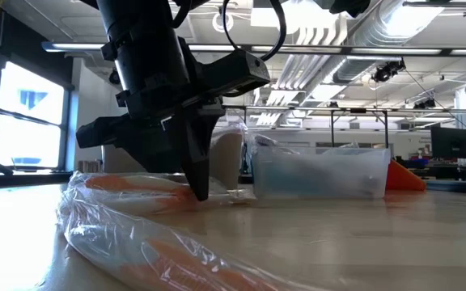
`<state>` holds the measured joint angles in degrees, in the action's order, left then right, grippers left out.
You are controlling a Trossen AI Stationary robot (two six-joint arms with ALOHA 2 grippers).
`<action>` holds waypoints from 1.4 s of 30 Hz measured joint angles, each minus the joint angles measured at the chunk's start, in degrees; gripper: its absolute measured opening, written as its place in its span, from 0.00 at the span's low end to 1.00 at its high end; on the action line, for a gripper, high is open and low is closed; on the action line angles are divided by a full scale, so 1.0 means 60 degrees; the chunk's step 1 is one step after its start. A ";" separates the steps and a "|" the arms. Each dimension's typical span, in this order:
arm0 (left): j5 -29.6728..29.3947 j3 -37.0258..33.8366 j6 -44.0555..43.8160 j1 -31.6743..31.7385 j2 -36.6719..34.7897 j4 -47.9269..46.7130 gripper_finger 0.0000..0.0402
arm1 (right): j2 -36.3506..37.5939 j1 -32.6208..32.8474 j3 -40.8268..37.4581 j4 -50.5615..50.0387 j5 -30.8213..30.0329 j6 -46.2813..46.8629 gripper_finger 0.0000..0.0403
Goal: Pick & Place Toothbrushes
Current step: Put the orange toothbrush into the gray bin
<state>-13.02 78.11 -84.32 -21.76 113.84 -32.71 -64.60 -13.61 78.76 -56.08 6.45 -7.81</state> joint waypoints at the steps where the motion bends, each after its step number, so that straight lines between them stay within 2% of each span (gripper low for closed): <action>1: 0.0000 0.0000 -0.0002 0.0000 0.0000 -0.0004 0.22 | -0.0001 0.0000 0.0000 0.0001 0.0005 0.0000 0.01; 8: 0.0000 0.0000 0.0026 0.0000 -0.0015 0.0015 0.08 | -0.0004 0.0000 0.0000 0.0005 0.0012 0.0000 0.01; 16: 0.0024 0.0575 0.0467 0.0004 -0.0015 -0.0618 0.08 | -0.0003 0.0000 0.0000 0.0012 0.0016 0.0000 0.01; 24: -0.0003 0.1462 0.0577 0.0004 -0.0017 -0.2382 0.08 | -0.0003 0.0000 0.0000 0.0016 0.0018 -0.0001 0.01; 28: -0.0139 0.2212 0.1155 0.0004 -0.0018 -0.3560 0.06 | -0.0004 0.0000 0.0000 0.0016 0.0019 0.0000 0.01; 37: -0.1799 0.4628 0.2256 0.0005 -0.0016 -0.7268 0.06 | -0.0001 0.0000 0.0000 -0.0006 0.0019 0.0000 0.01; 42: -0.2431 0.5564 0.3004 0.0011 -0.0128 -0.8499 0.06 | -0.0003 0.0000 0.0000 -0.0013 0.0019 -0.0003 0.01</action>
<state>-27.60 111.49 -66.29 -21.69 113.07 -83.70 -64.62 -13.61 78.76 -56.16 6.57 -7.83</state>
